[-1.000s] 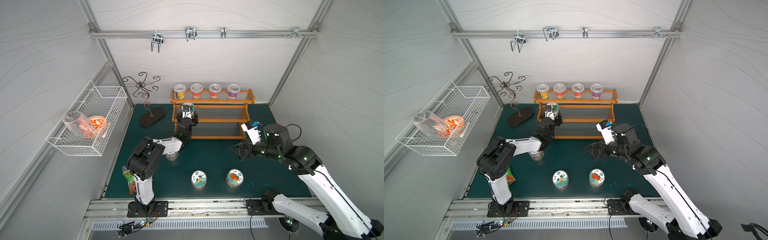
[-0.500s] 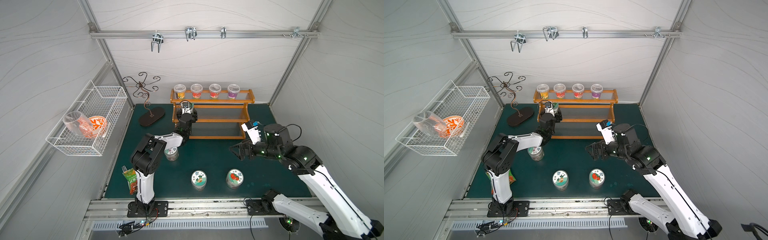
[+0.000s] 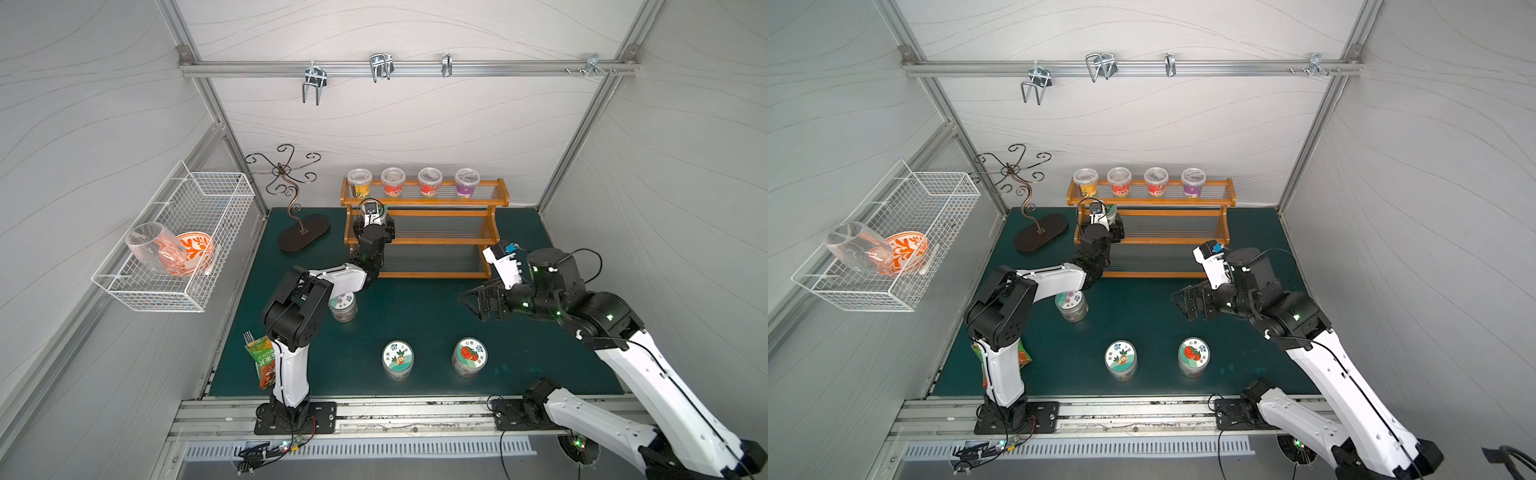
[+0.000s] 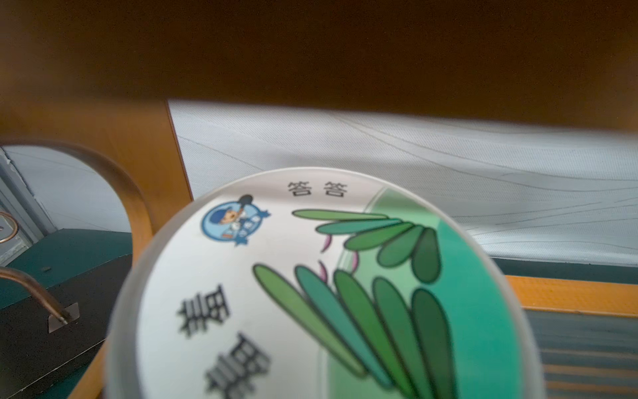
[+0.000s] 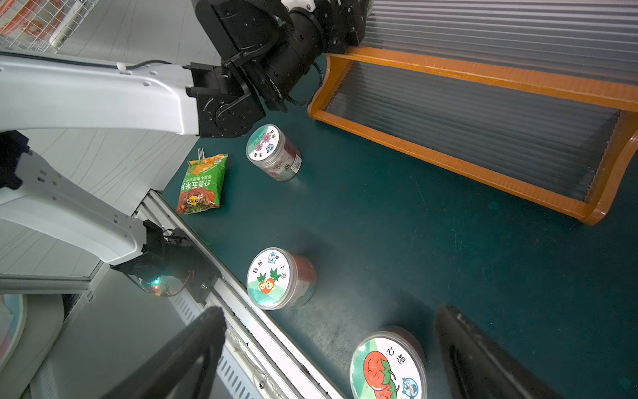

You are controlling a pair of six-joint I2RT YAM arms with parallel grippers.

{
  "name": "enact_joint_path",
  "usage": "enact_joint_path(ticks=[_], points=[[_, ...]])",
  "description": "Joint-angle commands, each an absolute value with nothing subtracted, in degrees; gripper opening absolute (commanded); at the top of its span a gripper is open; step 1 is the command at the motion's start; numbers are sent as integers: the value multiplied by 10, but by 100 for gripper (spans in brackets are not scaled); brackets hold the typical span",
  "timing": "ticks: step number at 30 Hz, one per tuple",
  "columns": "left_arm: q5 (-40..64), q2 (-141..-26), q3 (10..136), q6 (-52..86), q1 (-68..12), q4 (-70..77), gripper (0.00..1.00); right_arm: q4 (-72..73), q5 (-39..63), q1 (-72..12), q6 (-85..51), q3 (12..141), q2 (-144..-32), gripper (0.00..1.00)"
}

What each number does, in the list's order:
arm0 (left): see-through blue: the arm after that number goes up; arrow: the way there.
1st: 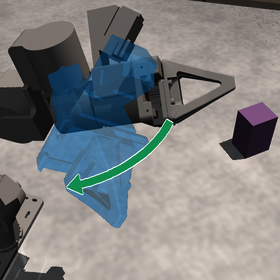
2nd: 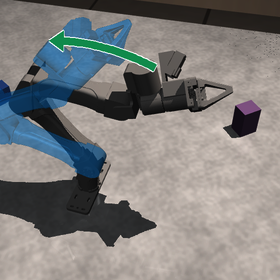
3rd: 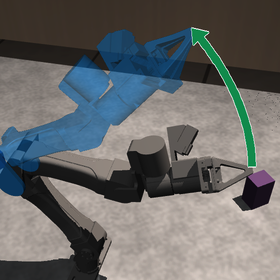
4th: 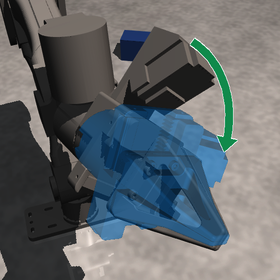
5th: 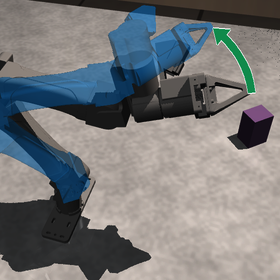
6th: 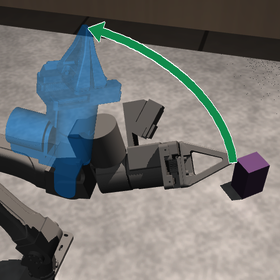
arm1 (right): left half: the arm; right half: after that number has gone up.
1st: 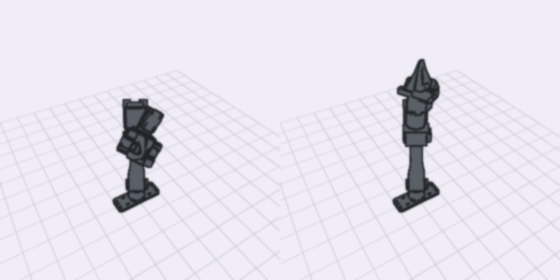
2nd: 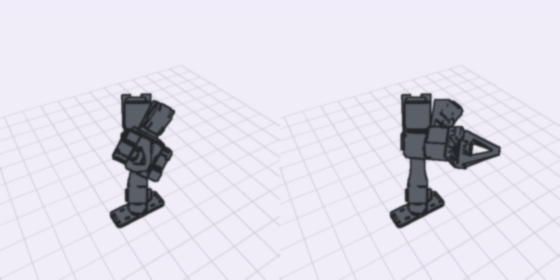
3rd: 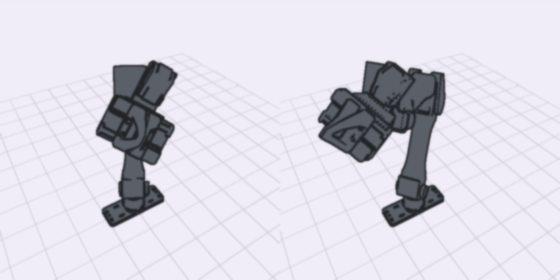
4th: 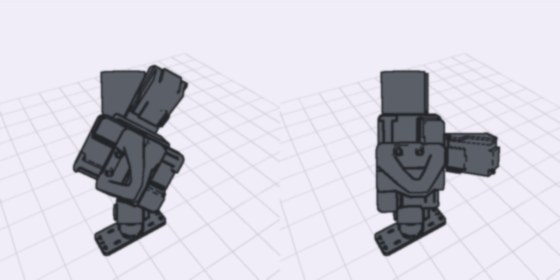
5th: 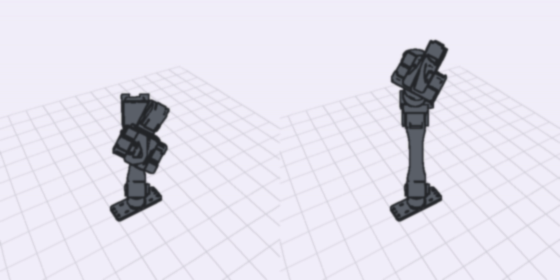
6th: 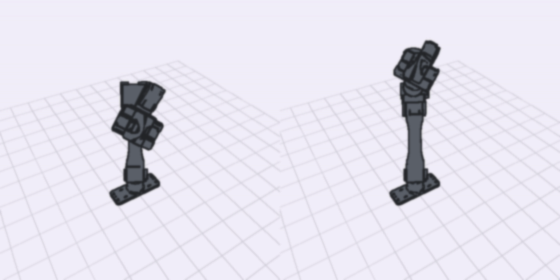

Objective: Place the seed container on the shelf
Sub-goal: Place the seed jar on the shelf.

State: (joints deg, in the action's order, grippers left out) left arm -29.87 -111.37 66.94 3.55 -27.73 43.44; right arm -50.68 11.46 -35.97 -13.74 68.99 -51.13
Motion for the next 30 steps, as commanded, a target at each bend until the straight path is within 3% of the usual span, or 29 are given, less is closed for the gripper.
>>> enact_joint_path(ticks=[1,4,15,30], points=[[-309,-1089,675,27,-272,469,71,-512,124,-356,-144,685,-504,99],[-317,-1081,672,28,-272,463,86,-511,128,-355,-147,685,-505,99],[-317,-1059,649,32,-272,464,100,-513,127,-354,-146,684,-501,99],[-295,-982,613,57,-272,407,99,-511,137,-352,-148,686,-503,99]])
